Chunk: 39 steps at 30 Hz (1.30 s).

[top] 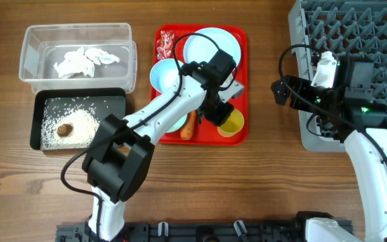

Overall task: Sort waste into correct bins and load items into the dishwasher rack
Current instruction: 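Grasp the yellow cup with the left gripper and lift it, then hand the yellow cup from the left gripper to the right gripper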

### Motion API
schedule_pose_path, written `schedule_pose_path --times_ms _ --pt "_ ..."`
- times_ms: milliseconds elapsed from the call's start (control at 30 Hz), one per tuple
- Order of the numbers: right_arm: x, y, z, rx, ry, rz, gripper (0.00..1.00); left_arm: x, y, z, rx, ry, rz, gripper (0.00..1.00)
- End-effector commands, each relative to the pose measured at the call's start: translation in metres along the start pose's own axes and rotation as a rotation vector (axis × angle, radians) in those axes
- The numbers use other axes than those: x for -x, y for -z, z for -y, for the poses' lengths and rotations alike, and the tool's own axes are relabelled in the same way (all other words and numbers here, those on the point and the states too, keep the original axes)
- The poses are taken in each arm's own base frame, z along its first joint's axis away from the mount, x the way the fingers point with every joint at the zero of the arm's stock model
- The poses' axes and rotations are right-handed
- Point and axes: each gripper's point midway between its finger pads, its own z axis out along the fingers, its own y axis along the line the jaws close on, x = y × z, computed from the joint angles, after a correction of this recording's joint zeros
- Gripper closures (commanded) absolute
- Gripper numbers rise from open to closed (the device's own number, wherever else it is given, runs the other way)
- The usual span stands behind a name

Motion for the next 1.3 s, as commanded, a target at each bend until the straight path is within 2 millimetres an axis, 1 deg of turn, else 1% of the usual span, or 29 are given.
schedule_pose_path --times_ms 0,33,67,200,367,433,533,633,667,733,767,833,867,900,1000,1133,1267 --pt "-0.001 -0.002 0.005 -0.022 0.002 -0.005 0.0 -0.004 -0.008 -0.003 0.003 0.001 -0.017 0.85" --pt "-0.001 -0.002 0.005 -0.022 0.002 -0.005 0.0 -0.004 -0.007 -0.004 0.006 0.002 -0.017 0.94" --pt "-0.001 -0.002 0.005 -0.022 0.002 -0.005 0.0 -0.004 -0.007 -0.005 0.01 0.004 -0.018 0.96" --pt "-0.001 -0.002 0.005 -0.022 0.002 -0.005 0.0 0.0 -0.003 -0.008 0.013 0.033 -0.002 0.96" --pt "-0.001 -0.002 0.004 -0.016 -0.001 -0.007 0.0 0.017 0.024 -0.017 -0.005 0.133 0.076 0.96" --pt "-0.002 -0.001 0.0 0.01 0.0 -0.008 0.0 0.024 0.043 -0.018 -0.065 0.157 0.125 0.96" --pt "0.0 0.001 -0.014 0.087 0.008 -0.005 0.0 0.036 0.079 -0.02 -0.219 0.195 0.221 0.96" --pt "0.008 0.008 -0.033 0.217 0.02 0.017 0.0 0.047 0.12 -0.024 -0.413 0.215 0.339 0.96" --pt "0.011 0.012 -0.041 0.278 0.035 0.028 0.0 0.05 0.129 -0.026 -0.464 0.215 0.369 0.96" --pt "0.019 0.023 -0.061 0.428 0.08 0.057 0.0 0.055 0.155 -0.03 -0.599 0.202 0.45 0.96" --pt "0.023 0.03 -0.07 0.497 0.102 0.075 0.0 0.058 0.171 -0.032 -0.676 0.18 0.5 0.96" --pt "0.03 0.044 -0.089 0.624 0.163 0.112 0.0 0.059 0.194 -0.036 -0.774 0.142 0.568 0.96" --pt "0.034 0.055 -0.103 0.716 0.221 0.14 0.0 0.06 0.21 -0.038 -0.836 0.104 0.614 0.96" --pt "0.036 0.061 -0.11 0.766 0.253 0.153 0.0 0.059 0.218 -0.037 -0.869 0.077 0.637 0.96" --pt "0.038 0.072 -0.125 0.871 0.329 0.174 0.0 0.059 0.232 -0.033 -0.927 0.012 0.675 0.96" --pt "0.035 0.07 -0.138 0.958 0.392 0.163 0.0 0.059 0.243 -0.021 -0.989 -0.07 0.698 0.96" --pt "0.026 0.068 -0.151 1.075 0.447 0.122 0.0 0.062 0.242 -0.013 -0.992 -0.106 0.699 0.96"
